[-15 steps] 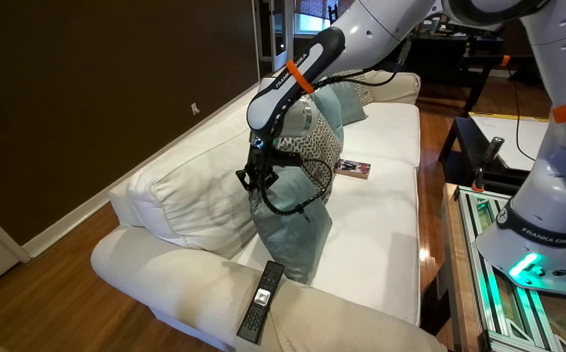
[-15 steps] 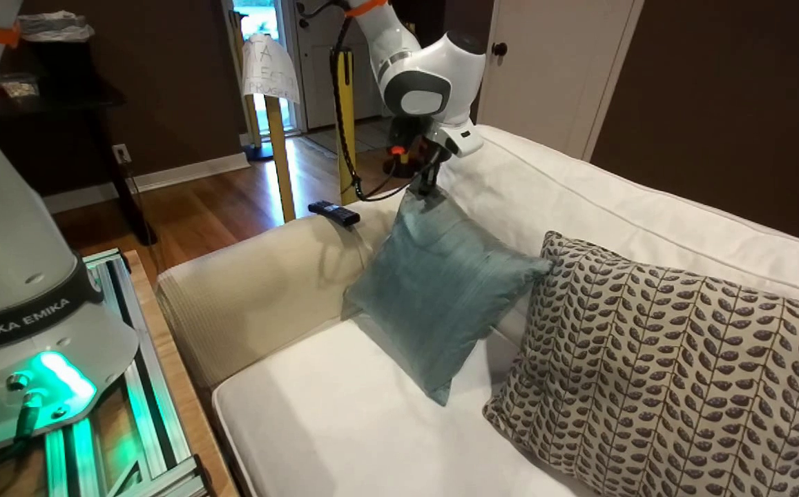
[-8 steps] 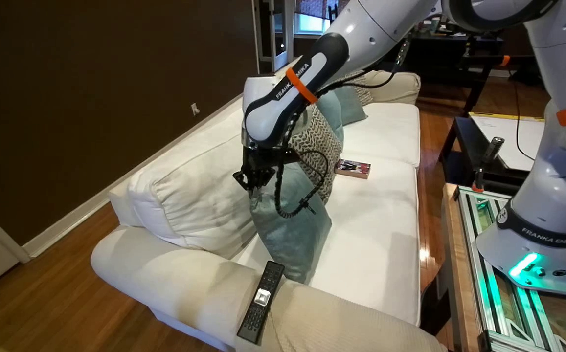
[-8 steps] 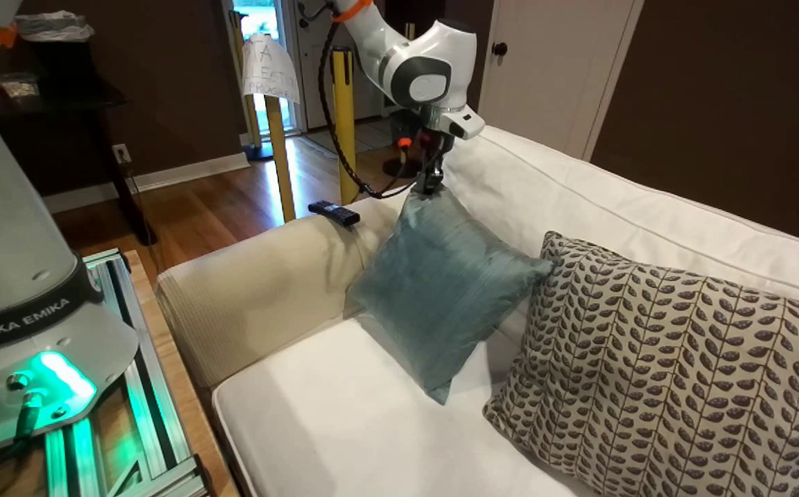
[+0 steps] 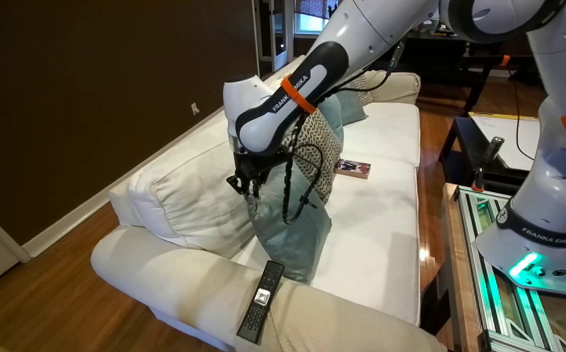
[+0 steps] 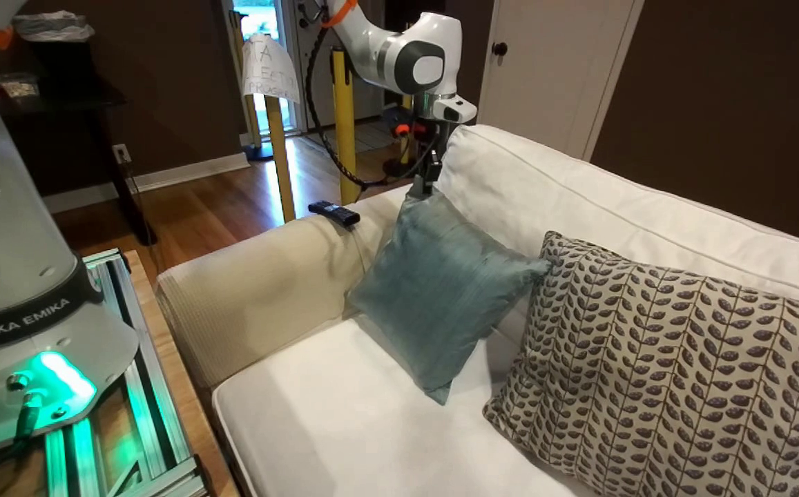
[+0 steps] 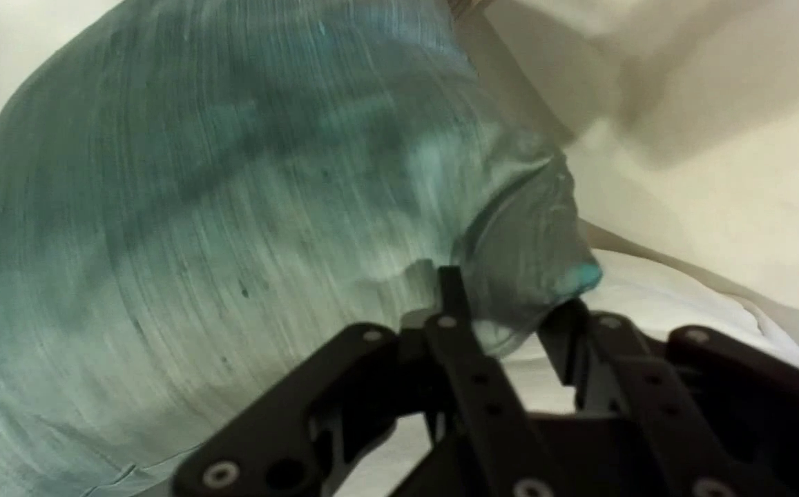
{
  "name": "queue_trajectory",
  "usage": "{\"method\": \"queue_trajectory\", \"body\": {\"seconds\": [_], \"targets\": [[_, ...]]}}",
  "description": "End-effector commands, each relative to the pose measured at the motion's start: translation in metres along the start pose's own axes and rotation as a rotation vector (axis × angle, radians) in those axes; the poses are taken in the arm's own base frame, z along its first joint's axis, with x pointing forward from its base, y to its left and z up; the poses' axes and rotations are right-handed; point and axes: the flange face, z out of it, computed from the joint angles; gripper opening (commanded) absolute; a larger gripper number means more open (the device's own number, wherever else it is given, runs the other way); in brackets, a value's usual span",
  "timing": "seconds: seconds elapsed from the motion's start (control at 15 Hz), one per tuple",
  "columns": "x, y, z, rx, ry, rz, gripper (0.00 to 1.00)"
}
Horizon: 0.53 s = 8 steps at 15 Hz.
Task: Put the grey remote control on the seat of the sofa then place the blue pillow over the grey remote.
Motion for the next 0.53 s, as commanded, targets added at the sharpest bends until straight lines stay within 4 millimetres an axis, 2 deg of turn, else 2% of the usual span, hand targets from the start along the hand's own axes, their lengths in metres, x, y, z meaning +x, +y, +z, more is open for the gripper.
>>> {"method": "queue_trajectory", "body": {"seconds": [0.0, 0.33, 0.47], "targets": [[0.006, 0.005, -0.013, 0.021, 0.008, 0.017, 0.63], [-0.013, 0.017, -0.032, 0.060, 0.007, 0.031, 0.99], [-0.026, 0.024, -0.039, 0.063, 0.009, 0.034, 1.00]]}}
